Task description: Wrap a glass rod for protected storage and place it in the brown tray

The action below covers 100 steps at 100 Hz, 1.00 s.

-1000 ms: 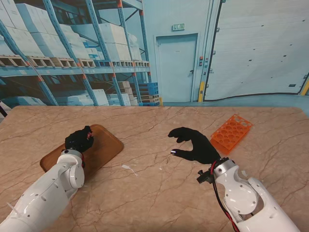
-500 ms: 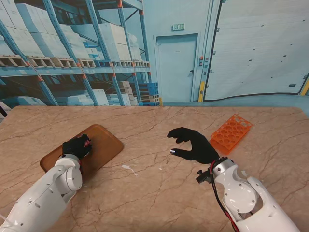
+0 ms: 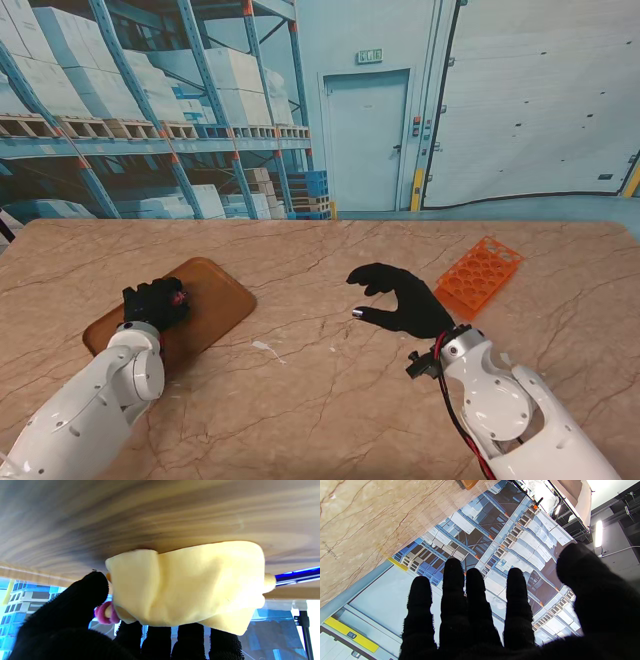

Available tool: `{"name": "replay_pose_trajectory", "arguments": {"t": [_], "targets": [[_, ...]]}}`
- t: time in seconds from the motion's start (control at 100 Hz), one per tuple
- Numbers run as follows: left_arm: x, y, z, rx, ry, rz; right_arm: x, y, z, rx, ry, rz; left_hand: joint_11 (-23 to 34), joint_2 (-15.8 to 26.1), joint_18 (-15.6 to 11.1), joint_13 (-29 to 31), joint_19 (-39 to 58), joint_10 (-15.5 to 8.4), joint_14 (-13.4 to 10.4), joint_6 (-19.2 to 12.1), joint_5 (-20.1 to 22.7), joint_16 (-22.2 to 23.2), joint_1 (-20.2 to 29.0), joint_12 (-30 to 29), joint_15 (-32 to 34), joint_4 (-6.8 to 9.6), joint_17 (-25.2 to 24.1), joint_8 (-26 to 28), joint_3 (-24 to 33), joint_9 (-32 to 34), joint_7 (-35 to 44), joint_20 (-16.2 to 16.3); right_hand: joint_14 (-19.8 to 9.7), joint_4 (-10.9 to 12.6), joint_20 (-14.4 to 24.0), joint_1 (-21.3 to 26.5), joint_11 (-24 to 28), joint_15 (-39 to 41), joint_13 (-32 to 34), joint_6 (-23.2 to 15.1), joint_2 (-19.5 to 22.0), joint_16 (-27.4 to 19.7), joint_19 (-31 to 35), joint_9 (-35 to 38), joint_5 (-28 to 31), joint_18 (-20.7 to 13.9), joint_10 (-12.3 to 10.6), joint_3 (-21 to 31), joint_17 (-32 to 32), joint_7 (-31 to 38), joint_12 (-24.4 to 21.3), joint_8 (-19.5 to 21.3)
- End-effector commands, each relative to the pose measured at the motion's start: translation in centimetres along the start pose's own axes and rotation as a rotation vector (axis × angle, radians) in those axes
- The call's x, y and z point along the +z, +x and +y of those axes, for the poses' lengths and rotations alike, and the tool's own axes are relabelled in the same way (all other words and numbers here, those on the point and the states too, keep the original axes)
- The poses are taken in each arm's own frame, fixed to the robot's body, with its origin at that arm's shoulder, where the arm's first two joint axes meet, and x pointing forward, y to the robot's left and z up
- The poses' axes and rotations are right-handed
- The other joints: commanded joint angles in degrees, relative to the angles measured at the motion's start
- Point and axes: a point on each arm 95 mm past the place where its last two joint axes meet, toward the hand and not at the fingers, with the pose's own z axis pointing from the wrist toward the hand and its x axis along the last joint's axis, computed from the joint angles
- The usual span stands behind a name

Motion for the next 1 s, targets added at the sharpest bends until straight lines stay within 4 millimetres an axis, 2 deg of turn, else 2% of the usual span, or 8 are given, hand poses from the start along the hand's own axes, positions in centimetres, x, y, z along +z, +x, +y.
{"name": "replay_pose_trajectory", "arguments": {"t": [0.0,0.05,0.11,0.22,0.3,0.73,0.99], "targets": [[-0.2,-0.3,0.2,-0.003,-0.002,0.003,0.0,0.2,-0.2,0.005,-0.005,0.003,-2.95,-2.26,-0.82,-2.05,-3.87,1.10,-0.90,0.23,-2.69,-1.40,-1.29,-2.80,-2.58,-3.59,-0.88,-2.29,-4.60,-2.43,-3.90,-1.88,-0.11,1.24,1.47,-1.41,-0.13,0.97,-0.33,-0.96,1.31,0.90,-0.87,0.50,1.04,0.01,0.01,1.25,0.08,-0.29,0.60,0.44],[-0.2,-0.4,0.1,-0.002,0.005,0.006,0.0,0.2,-0.1,0.005,-0.007,0.003,-4.46,-3.19,-0.90,-2.44,-7.13,1.55,-0.87,0.76,-3.26,-2.32,-1.50,-4.64,-4.31,-4.72,-0.76,-3.57,-7.58,-3.23,-5.52,-3.48,-0.11,1.24,1.47,-1.38,-0.12,1.02,-0.31,-1.00,1.31,0.92,-0.87,0.49,1.09,-0.01,0.02,1.29,0.05,-0.27,0.60,0.45],[-0.2,-0.5,0.1,-0.004,0.012,0.011,0.0,0.3,-0.1,0.005,-0.008,0.003,-6.45,-3.92,-1.08,-3.16,-11.92,1.99,-0.92,1.15,-4.13,-3.86,-2.57,-6.78,-6.93,-5.21,-0.68,-4.93,-10.62,-4.49,-7.20,-5.98,-0.01,1.23,1.48,-1.42,-0.09,1.09,-0.27,-0.98,1.29,0.95,-0.84,0.53,1.12,0.04,0.05,1.29,0.10,-0.23,0.61,0.47],[-0.3,-0.5,-0.2,-0.017,0.035,0.028,0.0,0.3,-0.1,0.005,-0.008,0.004,-9.27,-3.74,-1.50,-3.95,-19.82,2.88,-0.94,1.54,-4.89,-7.52,-3.47,-10.16,-11.77,-5.31,-0.35,-7.23,-16.12,-6.13,-9.33,-9.96,-0.09,1.21,1.49,-1.43,-0.03,1.17,-0.29,-0.98,1.29,0.99,-0.80,0.56,1.14,0.01,-0.01,1.30,0.10,-0.22,0.63,0.47],[-0.5,-0.4,-0.6,-0.031,0.049,0.047,0.0,0.3,-0.1,0.005,-0.009,0.004,-10.44,-3.68,-1.41,-3.98,-23.49,3.65,-0.65,1.59,-5.27,-9.81,-4.11,-11.35,-13.88,-5.28,-0.35,-8.65,-18.63,-6.32,-10.74,-11.44,-0.07,1.21,1.48,-1.41,-0.01,1.20,-0.34,-0.94,1.27,0.99,-0.79,0.55,1.18,0.06,0.00,1.32,0.08,-0.21,0.63,0.47],[-1.2,0.8,-3.1,-0.122,0.093,0.164,-0.1,0.3,-0.1,0.006,-0.009,0.006,-11.17,-1.62,-1.81,-3.79,-25.72,3.40,-0.13,0.63,-3.84,-11.19,-3.32,-11.79,-14.64,-5.01,-0.23,-9.20,-21.81,-5.12,-11.02,-12.07,-0.05,1.19,1.44,-1.41,0.00,1.25,-0.32,-0.96,1.21,0.98,-0.75,0.56,1.17,0.02,0.06,1.28,0.03,-0.20,0.60,0.46],[-2.7,2.1,-4.8,-0.202,0.125,0.276,-0.1,0.3,-0.1,0.005,-0.011,0.009,-11.45,-1.56,-1.62,-3.57,-26.01,3.71,0.25,1.01,-2.23,-11.35,-1.95,-11.70,-14.69,-4.77,-0.14,-8.71,-22.33,-4.21,-10.67,-12.36,-0.12,1.21,1.43,-1.30,-0.03,1.19,-0.43,-0.91,1.11,0.96,-0.76,0.44,0.37,-0.07,-0.01,1.23,0.01,-0.50,0.59,0.37]]}}
